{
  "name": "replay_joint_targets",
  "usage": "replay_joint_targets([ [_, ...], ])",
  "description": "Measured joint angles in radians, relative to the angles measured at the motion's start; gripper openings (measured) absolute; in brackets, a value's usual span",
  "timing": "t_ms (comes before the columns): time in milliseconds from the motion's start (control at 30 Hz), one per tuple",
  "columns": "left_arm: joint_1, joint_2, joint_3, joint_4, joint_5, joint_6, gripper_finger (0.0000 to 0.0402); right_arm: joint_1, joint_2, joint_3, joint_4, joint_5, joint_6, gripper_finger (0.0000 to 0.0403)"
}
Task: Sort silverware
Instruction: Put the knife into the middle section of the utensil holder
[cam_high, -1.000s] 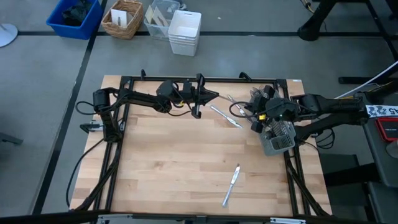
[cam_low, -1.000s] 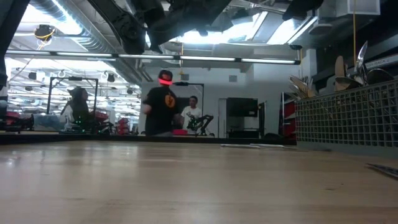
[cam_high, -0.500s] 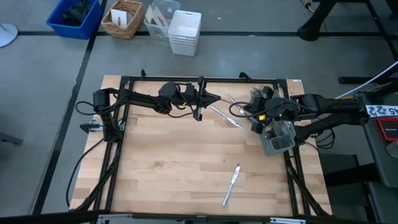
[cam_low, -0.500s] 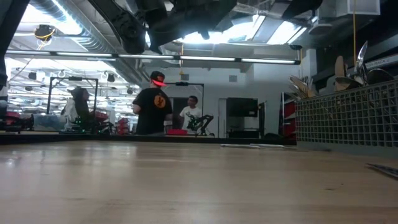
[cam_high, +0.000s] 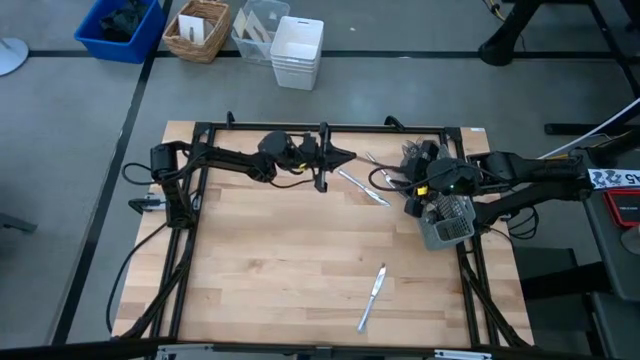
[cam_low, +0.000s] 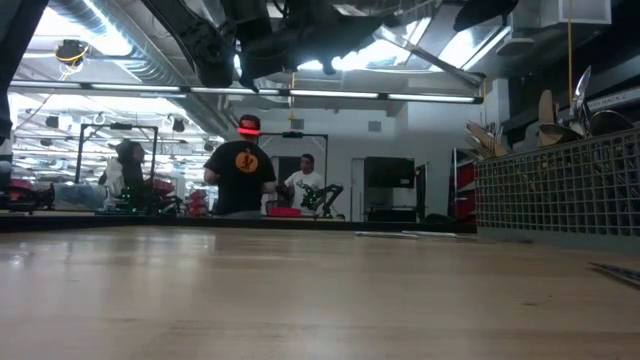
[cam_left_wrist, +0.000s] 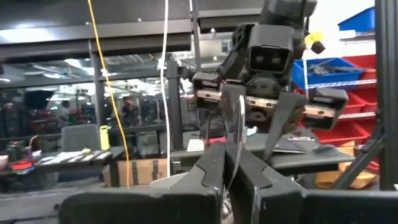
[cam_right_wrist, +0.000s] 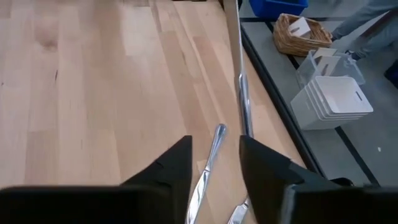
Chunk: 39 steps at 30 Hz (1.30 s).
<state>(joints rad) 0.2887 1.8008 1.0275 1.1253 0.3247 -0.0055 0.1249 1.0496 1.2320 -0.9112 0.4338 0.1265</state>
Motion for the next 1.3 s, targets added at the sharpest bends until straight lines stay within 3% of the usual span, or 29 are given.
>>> replay_joint_targets([
  [167, -0.023, 0.000, 0.000, -0.045, -0.023, 0.052, 0.0000, 0.000, 0.000, 0.021, -0.008, 0.001, -0.001, 0.0160],
  [467, -0.103, 0.023, 0.053, -0.124, -0.095, 0.229, 0.0000, -0.001, -0.002, 0.111, -0.005, 0.113, -0.029, 0.0159],
  [700, -0.128, 0.107, 0.140, -0.209, -0.093, 0.278, 0.0000, -0.001, 0.043, 0.111, -0.003, -0.087, -0.030, 0.0159],
  [800, -0.128, 0.147, 0.180, -0.205, -0.095, 0.276, 0.0000, 0.000, 0.088, 0.111, -0.003, -0.094, -0.031, 0.0159],
  [1033, -0.129, 0.214, 0.263, -0.274, -0.095, 0.275, 0.0000, -0.001, 0.200, 0.109, 0.014, -0.069, -0.129, 0.0158],
  [1300, -0.130, 0.223, 0.277, -0.342, -0.095, 0.280, 0.0000, 0.000, 0.230, 0.109, 0.045, 0.072, -0.188, 0.0158],
])
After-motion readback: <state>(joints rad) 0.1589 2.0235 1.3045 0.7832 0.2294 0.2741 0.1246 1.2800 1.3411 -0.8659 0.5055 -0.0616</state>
